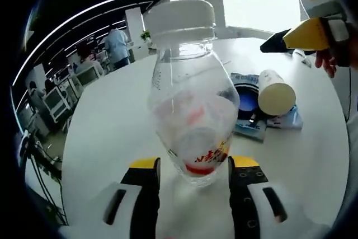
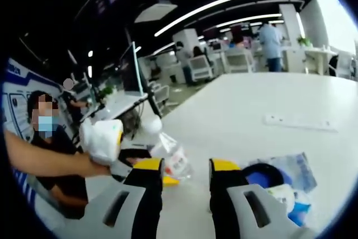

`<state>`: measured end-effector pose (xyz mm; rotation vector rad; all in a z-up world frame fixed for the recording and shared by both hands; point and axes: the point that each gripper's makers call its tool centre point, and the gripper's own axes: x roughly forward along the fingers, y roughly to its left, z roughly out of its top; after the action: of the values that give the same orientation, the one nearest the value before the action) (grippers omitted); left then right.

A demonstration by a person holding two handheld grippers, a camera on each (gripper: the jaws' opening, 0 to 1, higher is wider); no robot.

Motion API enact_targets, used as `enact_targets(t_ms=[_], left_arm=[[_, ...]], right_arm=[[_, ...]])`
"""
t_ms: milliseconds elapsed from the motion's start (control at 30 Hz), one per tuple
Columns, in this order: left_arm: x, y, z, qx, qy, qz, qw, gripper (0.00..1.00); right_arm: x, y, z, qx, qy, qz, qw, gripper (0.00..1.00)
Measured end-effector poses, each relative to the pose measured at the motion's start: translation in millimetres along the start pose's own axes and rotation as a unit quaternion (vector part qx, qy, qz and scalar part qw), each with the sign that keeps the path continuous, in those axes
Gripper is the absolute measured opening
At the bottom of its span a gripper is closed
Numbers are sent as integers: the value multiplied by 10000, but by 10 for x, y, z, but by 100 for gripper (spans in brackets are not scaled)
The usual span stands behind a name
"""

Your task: Arrange the tabletop items into an orderly group along one side of the table until the central work area is clear of visible clutter.

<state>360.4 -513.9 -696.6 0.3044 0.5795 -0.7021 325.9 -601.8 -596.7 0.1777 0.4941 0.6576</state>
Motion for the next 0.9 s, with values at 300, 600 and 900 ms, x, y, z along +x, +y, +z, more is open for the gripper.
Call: enact_targets(t_ms=[300,600,900], left_arm=[[56,-98,33,37,19,157,9999,52],[15,-125,59,-151,0,244,9996,51],[41,-75,59,-243,22,356,9991,47]], right_arm=[[-57,-54,-9,39,-16,-56,10000,29],[-96,-48,-12,46,-40,-46,10000,29],[-167,-15,-33,-267,-69,-2,9996,44]])
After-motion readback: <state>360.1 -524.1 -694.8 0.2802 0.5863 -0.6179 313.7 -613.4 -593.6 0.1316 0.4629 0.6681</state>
